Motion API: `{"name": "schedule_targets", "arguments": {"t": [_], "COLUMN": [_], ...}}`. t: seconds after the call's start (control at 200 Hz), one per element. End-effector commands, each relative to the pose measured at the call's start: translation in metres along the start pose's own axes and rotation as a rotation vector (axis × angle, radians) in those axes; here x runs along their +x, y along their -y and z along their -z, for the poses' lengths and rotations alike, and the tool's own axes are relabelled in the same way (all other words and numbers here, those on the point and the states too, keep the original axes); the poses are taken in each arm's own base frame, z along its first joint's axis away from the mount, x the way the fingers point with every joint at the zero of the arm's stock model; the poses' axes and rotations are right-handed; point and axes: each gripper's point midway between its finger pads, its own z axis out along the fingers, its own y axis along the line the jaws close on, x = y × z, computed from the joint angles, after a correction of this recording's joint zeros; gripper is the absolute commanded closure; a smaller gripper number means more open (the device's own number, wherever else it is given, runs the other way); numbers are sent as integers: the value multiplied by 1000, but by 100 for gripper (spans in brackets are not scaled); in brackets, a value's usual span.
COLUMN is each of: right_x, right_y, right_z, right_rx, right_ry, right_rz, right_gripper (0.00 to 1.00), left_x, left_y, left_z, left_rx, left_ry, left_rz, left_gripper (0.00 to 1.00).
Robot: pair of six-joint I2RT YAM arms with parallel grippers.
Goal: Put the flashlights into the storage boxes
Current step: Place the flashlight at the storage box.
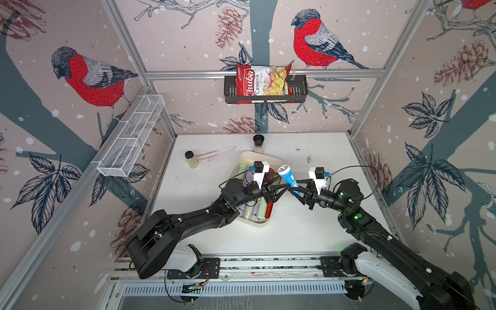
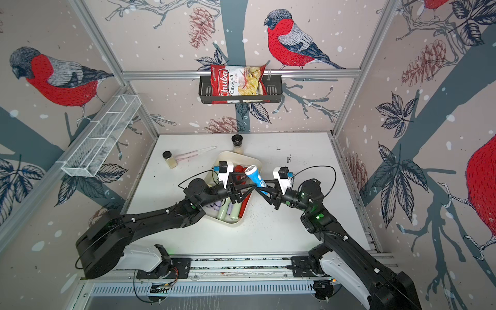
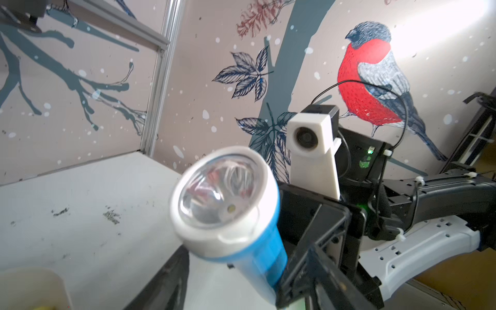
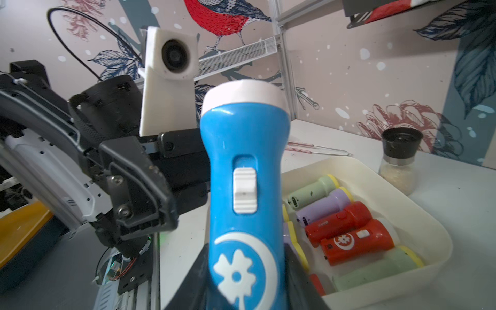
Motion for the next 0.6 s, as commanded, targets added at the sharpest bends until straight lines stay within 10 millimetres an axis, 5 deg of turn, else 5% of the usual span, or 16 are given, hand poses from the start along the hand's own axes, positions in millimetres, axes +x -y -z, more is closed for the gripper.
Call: {"name": "schedule_targets", "arguments": {"t": [0.0, 0.21, 0.595], "right_x": [-11, -7, -1], "right_y": [-20, -25, -20], "right_z": [1, 0, -2], "right_rx": [-109, -148, -125], "right_ry": [31, 10, -12], "right_rz": [65, 60, 53], "right_gripper": [82, 83, 76], "left_x": [-23, -27, -28], "left_y": [20, 32, 34], "left_z": [0, -1, 1], "left_rx": [100, 173, 180], "left_ry": [88, 107, 109], "left_rz": [-47, -45, -59], "left_gripper": [32, 37, 68]}}
